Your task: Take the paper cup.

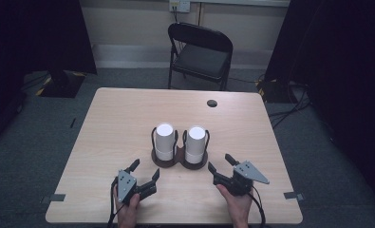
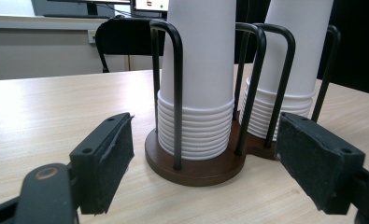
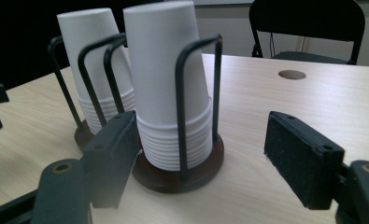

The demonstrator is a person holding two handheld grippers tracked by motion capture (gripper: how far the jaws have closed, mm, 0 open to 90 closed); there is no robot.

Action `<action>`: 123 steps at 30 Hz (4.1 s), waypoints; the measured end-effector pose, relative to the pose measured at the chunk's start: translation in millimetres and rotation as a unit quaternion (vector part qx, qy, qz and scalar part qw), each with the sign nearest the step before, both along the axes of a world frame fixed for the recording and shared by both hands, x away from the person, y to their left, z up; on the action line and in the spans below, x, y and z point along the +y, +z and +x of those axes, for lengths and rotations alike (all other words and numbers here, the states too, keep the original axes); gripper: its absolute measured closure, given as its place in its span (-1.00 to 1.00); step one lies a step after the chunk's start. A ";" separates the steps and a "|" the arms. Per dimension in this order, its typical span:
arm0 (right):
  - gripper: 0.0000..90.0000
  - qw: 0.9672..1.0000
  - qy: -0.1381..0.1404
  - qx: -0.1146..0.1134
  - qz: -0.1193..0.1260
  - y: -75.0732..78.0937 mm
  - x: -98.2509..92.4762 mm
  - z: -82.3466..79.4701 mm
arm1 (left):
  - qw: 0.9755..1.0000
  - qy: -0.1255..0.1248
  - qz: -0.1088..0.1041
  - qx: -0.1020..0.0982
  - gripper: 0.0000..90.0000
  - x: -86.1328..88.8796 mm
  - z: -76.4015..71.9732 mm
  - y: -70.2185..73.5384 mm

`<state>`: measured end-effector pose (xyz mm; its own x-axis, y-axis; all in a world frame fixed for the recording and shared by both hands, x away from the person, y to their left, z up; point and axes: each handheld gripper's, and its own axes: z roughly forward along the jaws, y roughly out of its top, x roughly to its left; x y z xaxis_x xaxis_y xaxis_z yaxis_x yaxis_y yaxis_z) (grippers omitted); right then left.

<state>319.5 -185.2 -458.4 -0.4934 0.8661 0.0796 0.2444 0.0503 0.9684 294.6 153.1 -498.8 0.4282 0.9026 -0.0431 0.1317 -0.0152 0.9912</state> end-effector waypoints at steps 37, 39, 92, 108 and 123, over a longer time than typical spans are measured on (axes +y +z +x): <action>-0.55 0.998 0.058 -0.027 -0.006 60.2 45.2 60.1 | 1.000 -0.016 0.012 -0.001 -0.59 -0.6 0.3 0.3; -0.51 0.998 0.058 -0.029 -0.009 60.6 47.4 63.0 | 1.000 -0.016 0.011 -0.001 -0.59 -0.9 0.3 0.3; -0.26 0.997 0.065 0.001 -0.033 53.5 64.6 93.7 | 0.999 -0.034 0.013 0.008 -0.65 -0.2 2.8 0.8; -0.25 0.998 0.064 -0.008 -0.020 72.4 60.9 91.7 | 0.999 -0.043 0.026 0.005 -0.64 -1.9 2.6 1.0; -0.25 0.998 0.063 -0.019 -0.013 88.1 61.6 90.2 | 0.999 -0.035 0.022 0.013 -0.64 -2.9 3.9 1.3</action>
<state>409.7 -123.7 -370.3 -0.6011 0.7982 0.0379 0.1986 0.1032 0.9746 298.5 150.2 -497.5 0.4901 0.8715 -0.0154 0.1546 -0.0696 0.9855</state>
